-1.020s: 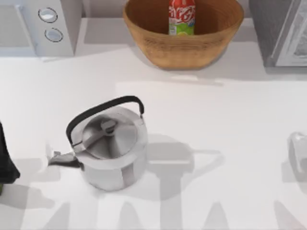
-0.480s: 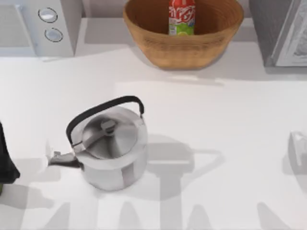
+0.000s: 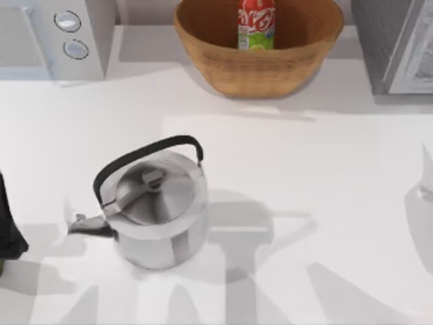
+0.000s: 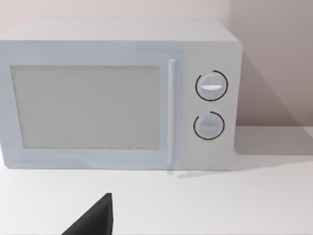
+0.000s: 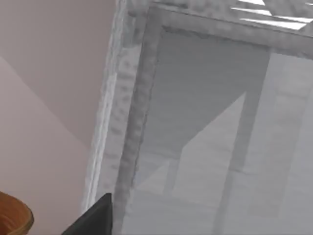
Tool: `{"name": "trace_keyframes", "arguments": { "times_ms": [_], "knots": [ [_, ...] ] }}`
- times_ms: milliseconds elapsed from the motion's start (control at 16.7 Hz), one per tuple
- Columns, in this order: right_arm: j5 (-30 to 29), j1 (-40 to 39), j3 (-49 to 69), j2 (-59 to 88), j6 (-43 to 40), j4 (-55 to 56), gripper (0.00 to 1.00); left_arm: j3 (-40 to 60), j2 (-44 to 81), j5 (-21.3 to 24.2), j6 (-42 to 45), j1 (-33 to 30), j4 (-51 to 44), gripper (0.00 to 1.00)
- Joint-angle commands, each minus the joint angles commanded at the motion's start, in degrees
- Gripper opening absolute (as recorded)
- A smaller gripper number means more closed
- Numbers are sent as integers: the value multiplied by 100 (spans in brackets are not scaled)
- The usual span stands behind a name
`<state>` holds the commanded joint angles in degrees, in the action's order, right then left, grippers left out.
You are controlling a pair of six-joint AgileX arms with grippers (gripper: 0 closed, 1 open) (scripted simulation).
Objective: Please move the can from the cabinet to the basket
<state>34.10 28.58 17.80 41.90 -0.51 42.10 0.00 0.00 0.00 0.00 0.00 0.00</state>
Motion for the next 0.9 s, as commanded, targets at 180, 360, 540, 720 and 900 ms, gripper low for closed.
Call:
{"name": "trace_keyframes", "arguments": {
  "times_ms": [180, 360, 540, 720, 900],
  "knots": [
    [953, 1012, 297, 1629, 29, 1261, 100, 0, 0, 0, 0, 0, 0, 100],
    [1642, 1907, 413, 3038, 87, 2036, 100, 0, 0, 0, 0, 0, 0, 100],
    [2112, 2585, 395, 4086, 158, 2456, 100, 0, 0, 0, 0, 0, 0, 100],
    [2354, 2965, 337, 4630, 209, 2677, 100, 0, 0, 0, 0, 0, 0, 100],
    [2381, 3015, 325, 4700, 217, 2714, 100, 0, 0, 0, 0, 0, 0, 100]
  ]
}}
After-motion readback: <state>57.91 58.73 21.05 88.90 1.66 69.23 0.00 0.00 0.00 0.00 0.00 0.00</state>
